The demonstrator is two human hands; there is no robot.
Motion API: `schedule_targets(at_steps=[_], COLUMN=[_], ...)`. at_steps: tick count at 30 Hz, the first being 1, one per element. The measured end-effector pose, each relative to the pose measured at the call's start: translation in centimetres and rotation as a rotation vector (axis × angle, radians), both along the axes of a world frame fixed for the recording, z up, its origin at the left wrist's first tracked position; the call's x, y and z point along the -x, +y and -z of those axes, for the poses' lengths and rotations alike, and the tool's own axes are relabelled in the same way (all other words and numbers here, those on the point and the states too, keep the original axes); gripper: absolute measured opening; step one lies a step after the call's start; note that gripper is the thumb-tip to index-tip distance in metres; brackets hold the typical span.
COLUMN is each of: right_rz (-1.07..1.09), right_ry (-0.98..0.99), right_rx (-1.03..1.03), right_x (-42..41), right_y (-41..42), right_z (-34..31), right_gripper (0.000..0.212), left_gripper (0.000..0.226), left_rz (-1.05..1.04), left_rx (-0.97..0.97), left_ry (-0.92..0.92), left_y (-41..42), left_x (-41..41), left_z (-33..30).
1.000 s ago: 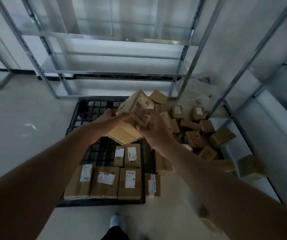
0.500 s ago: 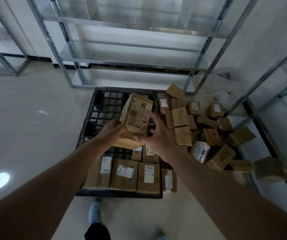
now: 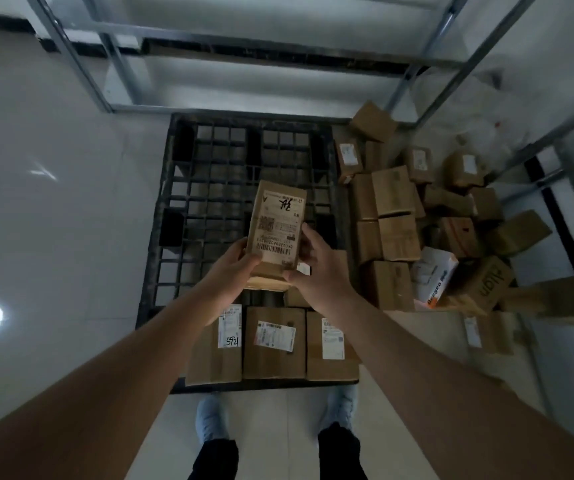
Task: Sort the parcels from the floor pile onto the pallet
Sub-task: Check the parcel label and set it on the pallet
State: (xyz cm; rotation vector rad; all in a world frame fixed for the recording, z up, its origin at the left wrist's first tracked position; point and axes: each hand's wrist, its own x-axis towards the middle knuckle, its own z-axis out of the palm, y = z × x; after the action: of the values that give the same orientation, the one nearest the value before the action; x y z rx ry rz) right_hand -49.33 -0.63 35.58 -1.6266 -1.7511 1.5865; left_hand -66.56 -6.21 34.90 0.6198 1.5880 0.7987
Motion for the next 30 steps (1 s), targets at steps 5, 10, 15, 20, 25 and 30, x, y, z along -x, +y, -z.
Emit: schedule_targets(at_steps=[5,10,15,20,25,30], right_rz=[-0.003,-0.027,-0.044,-0.048,-0.023,-0.018], right_ry=[-0.038,-0.087,-0.142,-0.139,-0.116,-0.083], right_rx=[0.055,0.086,0.167,0.205,0.243,0.234], right_x=[1.4,1.3,-0.3,-1.5,-1.6,-2.1], right_y=[4.6,5.1,3.0,2.7,3.6,3.7], right_z=[13.7,26.3,34.8,39.2,40.7,41.1], right_gripper=[0.096,0.095,0.094,0.092,0.084,0.065], left_gripper=[0.045,0.039,0.037,0.047,0.061,0.062], left_rz=[-0.158,-0.163,-0.163,-0.155,-0.145,-0.142], left_rx=[0.058,0.126,0.173,0.182,0.171,0.177], left_ry=[0.047,0.104,0.104,0.089,0.098,0.13], left_y=[5.2,6.4,4.2,3.3,3.8,4.6], left_x=[-0.1,-0.8,-2.1,-3.3,-4.3,-5.1], left_z=[12.9,25.7,35.0,39.8,42.2,43.3])
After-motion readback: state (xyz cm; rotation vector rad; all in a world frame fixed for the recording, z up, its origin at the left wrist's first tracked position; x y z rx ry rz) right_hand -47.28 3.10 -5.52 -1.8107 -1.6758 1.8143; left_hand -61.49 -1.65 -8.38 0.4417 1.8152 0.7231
